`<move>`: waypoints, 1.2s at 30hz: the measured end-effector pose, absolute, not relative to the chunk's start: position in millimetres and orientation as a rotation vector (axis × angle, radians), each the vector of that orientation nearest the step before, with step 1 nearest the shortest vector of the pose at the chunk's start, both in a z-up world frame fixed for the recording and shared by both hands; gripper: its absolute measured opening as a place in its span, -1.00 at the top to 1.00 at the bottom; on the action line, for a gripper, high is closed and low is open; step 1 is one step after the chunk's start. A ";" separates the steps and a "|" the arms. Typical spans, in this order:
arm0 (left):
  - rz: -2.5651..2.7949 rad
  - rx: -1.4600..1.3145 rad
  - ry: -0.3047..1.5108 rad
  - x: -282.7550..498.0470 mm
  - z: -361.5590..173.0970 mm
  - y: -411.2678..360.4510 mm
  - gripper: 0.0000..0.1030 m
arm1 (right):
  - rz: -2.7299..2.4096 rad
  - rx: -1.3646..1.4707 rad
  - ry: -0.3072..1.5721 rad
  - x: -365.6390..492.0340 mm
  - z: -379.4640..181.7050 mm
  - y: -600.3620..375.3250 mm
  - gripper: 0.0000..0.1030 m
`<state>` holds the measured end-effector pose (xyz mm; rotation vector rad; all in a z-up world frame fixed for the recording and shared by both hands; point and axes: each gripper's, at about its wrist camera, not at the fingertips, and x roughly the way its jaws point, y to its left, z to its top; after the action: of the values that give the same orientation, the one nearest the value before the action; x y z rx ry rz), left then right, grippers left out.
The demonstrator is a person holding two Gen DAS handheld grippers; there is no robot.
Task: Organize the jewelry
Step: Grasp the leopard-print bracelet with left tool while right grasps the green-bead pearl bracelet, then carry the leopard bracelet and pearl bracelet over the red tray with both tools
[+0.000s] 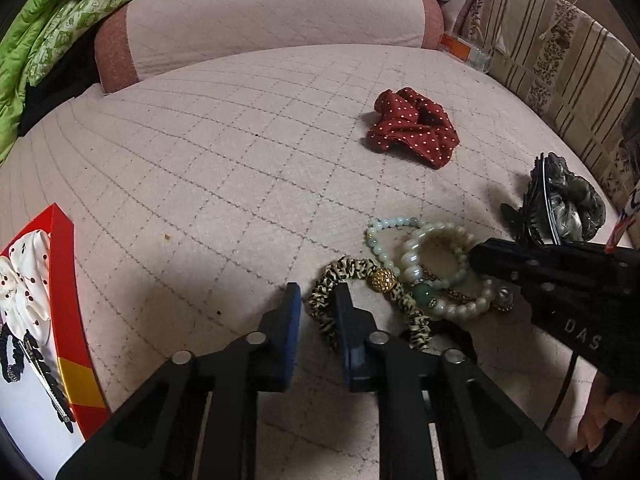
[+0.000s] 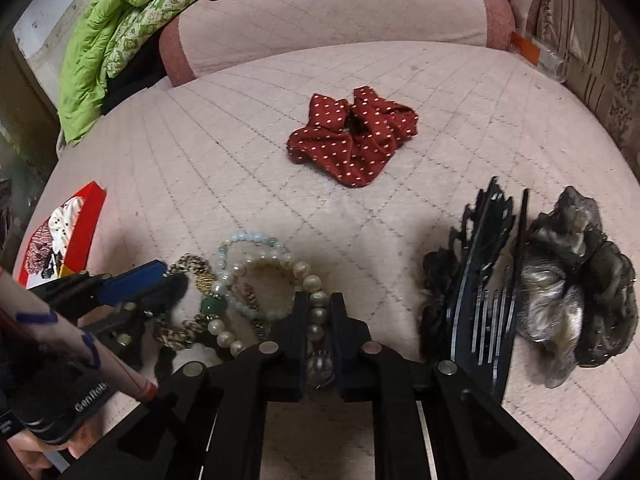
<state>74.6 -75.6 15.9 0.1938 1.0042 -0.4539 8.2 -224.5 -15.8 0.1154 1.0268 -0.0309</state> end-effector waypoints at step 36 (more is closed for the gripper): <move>-0.434 0.185 0.897 58.2 39.0 -78.7 0.89 | -0.061 0.132 0.897 -6.0 21.0 -232.6 0.80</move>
<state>58.2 -78.7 39.0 0.1853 0.8970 -0.4344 -6.0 -232.6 21.0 0.1322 0.8973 -0.0605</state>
